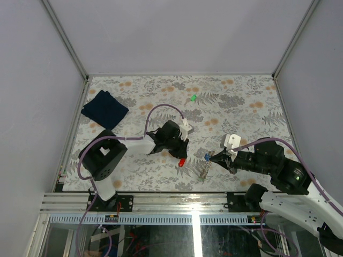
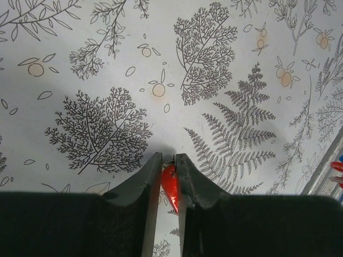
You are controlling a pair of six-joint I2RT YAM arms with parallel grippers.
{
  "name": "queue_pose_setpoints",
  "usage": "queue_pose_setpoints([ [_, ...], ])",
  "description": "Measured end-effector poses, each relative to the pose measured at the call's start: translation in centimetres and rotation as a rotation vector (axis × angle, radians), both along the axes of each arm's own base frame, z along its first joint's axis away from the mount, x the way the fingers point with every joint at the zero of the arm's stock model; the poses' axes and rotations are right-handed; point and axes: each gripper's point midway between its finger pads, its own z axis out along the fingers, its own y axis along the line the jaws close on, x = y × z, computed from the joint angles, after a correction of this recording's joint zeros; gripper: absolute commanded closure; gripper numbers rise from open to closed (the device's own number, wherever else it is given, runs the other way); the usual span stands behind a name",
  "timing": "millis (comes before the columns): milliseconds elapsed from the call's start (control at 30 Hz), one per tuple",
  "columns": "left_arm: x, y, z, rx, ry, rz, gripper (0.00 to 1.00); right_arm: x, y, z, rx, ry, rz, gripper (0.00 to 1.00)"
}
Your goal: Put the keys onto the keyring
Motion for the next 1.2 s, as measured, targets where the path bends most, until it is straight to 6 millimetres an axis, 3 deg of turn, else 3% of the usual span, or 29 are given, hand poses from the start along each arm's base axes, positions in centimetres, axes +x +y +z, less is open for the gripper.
queue_pose_setpoints([
  [267, -0.1, 0.0, 0.2, -0.003, -0.003, -0.006, 0.99, 0.0, 0.1, -0.1, -0.003, 0.003, 0.001, 1.00],
  [600, 0.0, -0.1, 1.6, -0.031, -0.021, -0.009, 1.00, 0.0, 0.1, -0.1, -0.003, 0.003, 0.001, 1.00],
  [1200, -1.6, 0.8, 14.7, -0.307, -0.284, -0.041, 1.00, 1.0, 0.8, 0.1, -0.002, -0.006, -0.018, 1.00],
])
